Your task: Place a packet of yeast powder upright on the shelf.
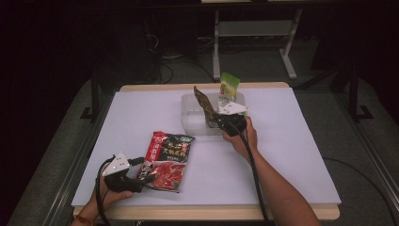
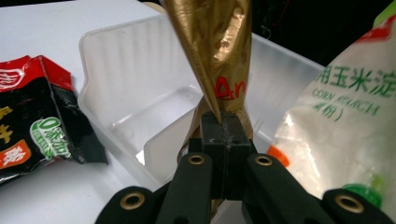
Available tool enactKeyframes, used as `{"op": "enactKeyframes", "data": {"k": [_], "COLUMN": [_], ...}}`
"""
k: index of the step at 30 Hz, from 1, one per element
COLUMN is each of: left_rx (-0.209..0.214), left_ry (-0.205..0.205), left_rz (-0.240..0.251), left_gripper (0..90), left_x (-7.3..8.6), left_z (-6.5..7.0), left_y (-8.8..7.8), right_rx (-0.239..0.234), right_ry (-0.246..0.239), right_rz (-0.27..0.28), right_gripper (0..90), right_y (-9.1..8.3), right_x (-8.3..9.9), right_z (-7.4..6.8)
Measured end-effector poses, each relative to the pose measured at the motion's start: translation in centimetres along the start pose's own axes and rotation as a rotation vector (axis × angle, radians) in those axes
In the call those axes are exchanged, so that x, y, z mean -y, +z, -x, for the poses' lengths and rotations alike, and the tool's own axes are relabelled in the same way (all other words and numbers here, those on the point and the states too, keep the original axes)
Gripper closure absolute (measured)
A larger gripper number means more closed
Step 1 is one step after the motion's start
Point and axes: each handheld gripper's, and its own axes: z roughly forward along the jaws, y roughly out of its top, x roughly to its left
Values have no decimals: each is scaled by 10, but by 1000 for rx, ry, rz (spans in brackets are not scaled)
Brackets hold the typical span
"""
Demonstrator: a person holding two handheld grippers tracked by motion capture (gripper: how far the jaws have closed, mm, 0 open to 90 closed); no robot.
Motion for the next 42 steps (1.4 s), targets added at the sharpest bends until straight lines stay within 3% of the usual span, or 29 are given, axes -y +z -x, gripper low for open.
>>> {"op": "enactKeyframes", "data": {"k": [6,9,12,17,30,35,42], "left_rx": [-5,-11,-23,-53,-95,-96,-91], "left_ry": [6,16,7,-2,-46,-59,-72], "left_rz": [7,20,38,60,49,42,18], "left_gripper": [209,213,213,207,184,183,183], "left_x": [-1,-2,-3,-5,-8,-7,-6], "left_z": [1,1,0,-5,-20,-23,-27], "left_y": [-1,-3,-6,-11,-18,-18,-15], "right_rx": [0,-3,-1,6,-21,-32,-64], "right_ry": [5,12,11,14,16,11,-5], "right_rz": [9,23,20,25,46,15,-10], "right_gripper": [882,798,800,717,597,535,508], "right_y": [-1,-3,-4,-10,-53,-74,-86], "right_x": [6,9,9,9,16,31,49], "right_z": [-2,-1,0,1,9,13,17]}}
